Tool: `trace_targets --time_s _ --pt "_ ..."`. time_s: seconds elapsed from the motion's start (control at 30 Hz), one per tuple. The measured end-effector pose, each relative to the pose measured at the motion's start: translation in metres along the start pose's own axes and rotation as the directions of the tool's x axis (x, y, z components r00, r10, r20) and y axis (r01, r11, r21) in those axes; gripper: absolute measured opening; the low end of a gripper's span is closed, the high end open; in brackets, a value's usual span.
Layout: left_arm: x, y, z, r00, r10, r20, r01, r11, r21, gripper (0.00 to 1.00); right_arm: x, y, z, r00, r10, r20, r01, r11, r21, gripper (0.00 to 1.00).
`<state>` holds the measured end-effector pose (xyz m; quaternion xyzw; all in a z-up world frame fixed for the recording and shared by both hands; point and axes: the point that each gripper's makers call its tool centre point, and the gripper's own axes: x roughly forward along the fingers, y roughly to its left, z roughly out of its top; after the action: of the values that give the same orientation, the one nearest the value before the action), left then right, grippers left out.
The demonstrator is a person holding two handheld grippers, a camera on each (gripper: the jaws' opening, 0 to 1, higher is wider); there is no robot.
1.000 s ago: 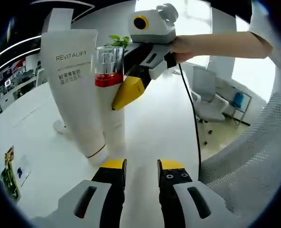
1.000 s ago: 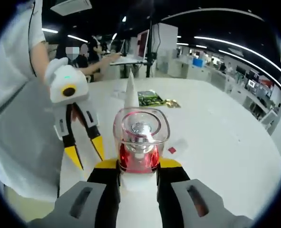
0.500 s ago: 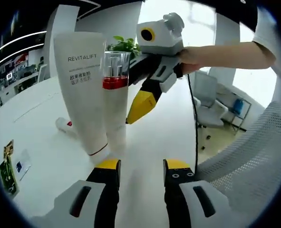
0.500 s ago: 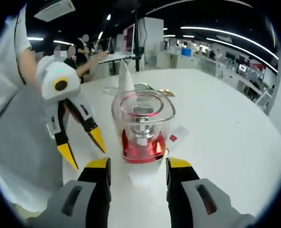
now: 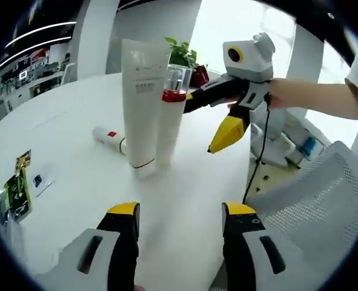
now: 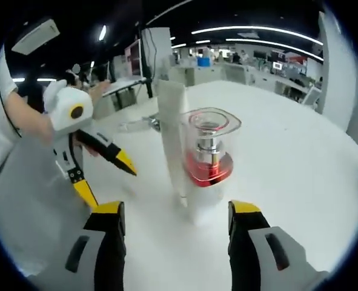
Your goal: Arrange the skincare products in the storage area until every visible bottle or jar stands upright without overlapping.
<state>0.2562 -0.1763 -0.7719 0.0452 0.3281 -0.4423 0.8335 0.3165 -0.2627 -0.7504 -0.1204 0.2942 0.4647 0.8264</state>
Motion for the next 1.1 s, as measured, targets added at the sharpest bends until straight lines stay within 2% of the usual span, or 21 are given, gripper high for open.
trace_targets --time_s 0.03,0.1,0.23,0.53,0.83,0.93,1.1 --pt "-0.006 0.002 -0.002 1.000 0.012 -0.004 -0.012 1.000 -0.005 0.58 -0.002 0.007 -0.001 1.000 -0.017 0.004 0.017 1.000 0.027 0.72" --pt "-0.016 0.008 -0.007 1.000 0.025 -0.007 -0.025 0.999 -0.023 0.63 -0.004 0.014 -0.001 0.999 -0.034 0.016 0.034 0.998 0.043 0.73" --pt "-0.036 0.016 -0.013 0.999 0.042 -0.005 -0.043 0.998 -0.047 0.63 -0.004 0.030 -0.001 0.999 -0.048 0.023 0.046 0.996 0.075 0.75" --pt "-0.077 0.040 -0.025 0.996 0.094 0.012 -0.091 0.986 -0.136 0.72 -0.008 0.058 0.003 0.996 -0.083 0.039 0.077 0.988 0.136 0.78" --pt "-0.117 0.051 -0.041 0.991 0.131 0.029 -0.122 0.971 -0.204 0.82 -0.013 0.086 0.008 0.993 -0.102 0.060 0.089 0.978 0.191 0.81" --pt "-0.129 0.055 -0.045 0.988 0.151 0.036 -0.139 0.965 -0.224 0.85 -0.012 0.093 0.013 0.991 -0.106 0.086 0.085 0.973 0.217 0.81" --pt "-0.146 0.063 -0.057 0.984 0.174 0.038 -0.160 0.958 -0.239 0.89 -0.007 0.106 0.013 0.993 -0.098 0.068 0.082 0.975 0.207 0.82"
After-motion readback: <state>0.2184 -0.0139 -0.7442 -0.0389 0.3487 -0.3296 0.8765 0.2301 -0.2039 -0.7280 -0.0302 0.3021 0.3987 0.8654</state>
